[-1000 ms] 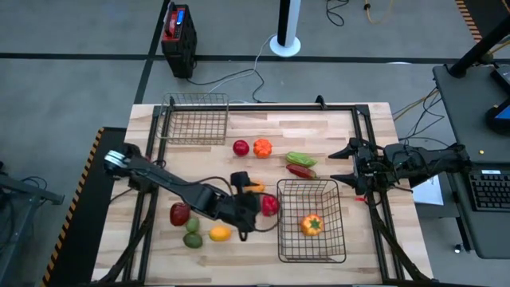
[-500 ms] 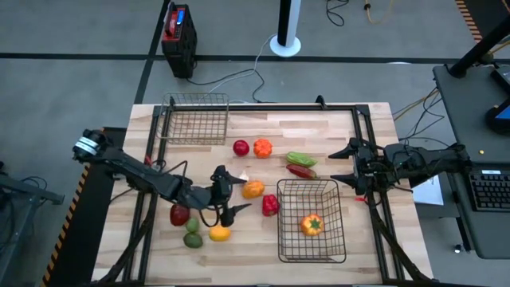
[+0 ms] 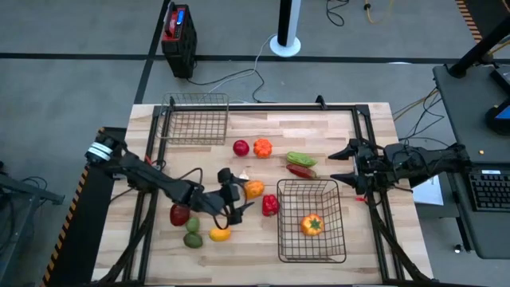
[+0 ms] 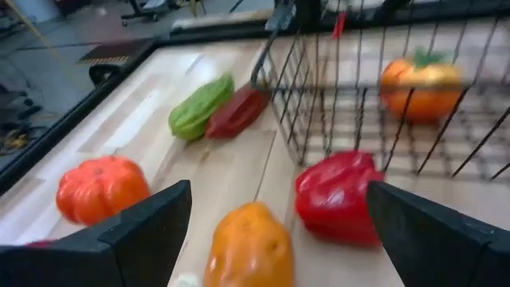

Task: Sort produce into baskets
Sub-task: Put the yellow potato into the gold wire basket

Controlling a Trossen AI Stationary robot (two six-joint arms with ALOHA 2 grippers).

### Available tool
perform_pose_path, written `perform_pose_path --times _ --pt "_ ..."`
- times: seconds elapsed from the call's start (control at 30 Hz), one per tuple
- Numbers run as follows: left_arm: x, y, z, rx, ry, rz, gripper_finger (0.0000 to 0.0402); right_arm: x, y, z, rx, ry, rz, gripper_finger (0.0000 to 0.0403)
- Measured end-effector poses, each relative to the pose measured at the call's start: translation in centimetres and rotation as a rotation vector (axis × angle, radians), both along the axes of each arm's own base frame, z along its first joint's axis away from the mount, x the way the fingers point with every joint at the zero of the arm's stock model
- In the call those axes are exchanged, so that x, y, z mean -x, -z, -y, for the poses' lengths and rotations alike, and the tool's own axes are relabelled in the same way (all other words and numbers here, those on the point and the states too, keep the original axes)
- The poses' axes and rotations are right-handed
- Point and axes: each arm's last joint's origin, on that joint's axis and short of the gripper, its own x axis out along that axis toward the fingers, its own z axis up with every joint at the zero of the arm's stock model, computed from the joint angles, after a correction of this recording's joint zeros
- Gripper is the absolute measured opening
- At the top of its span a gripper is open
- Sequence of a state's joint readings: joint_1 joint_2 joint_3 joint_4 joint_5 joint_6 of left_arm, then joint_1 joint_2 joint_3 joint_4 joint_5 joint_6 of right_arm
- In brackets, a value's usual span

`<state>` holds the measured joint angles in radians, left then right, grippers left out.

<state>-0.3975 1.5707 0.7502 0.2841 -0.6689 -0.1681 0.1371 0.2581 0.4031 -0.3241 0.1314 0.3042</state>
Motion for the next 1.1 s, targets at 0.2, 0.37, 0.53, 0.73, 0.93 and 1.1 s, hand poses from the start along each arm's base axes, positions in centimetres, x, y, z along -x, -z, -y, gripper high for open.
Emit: perform_pose_path --times 0.2,0.37,0.53,0.73,0.93,1.1 --pt "-0.6 2.1 -0.2 -0.024 -0.020 -0.072 0.0357 0.0 0.0 0.0 -0.031 0.005 0.004 0.0352" --pt "-1.3 4.0 -0.6 -0.035 -0.045 -0.122 0.0357 0.0 -0.1 0.0 -0.038 0.007 0.011 0.0352" --pt "-1.6 4.7 -1.3 -0.018 -0.081 -0.129 0.0356 0.0 -0.1 0.0 -0.037 0.007 0.010 0.0352" --pt "-1.7 4.8 -1.4 -0.011 -0.079 -0.131 0.0342 0.0 -0.1 0.0 -0.034 0.008 0.009 0.0352" --pt "-1.8 5.7 -1.3 0.014 -0.075 -0.149 0.0333 0.0 -0.1 0.0 -0.026 0.006 0.009 0.0352" --pt "-2.0 6.3 -1.3 0.028 -0.091 -0.146 0.0332 0.0 -0.1 0.0 -0.026 0.006 0.006 0.0352"
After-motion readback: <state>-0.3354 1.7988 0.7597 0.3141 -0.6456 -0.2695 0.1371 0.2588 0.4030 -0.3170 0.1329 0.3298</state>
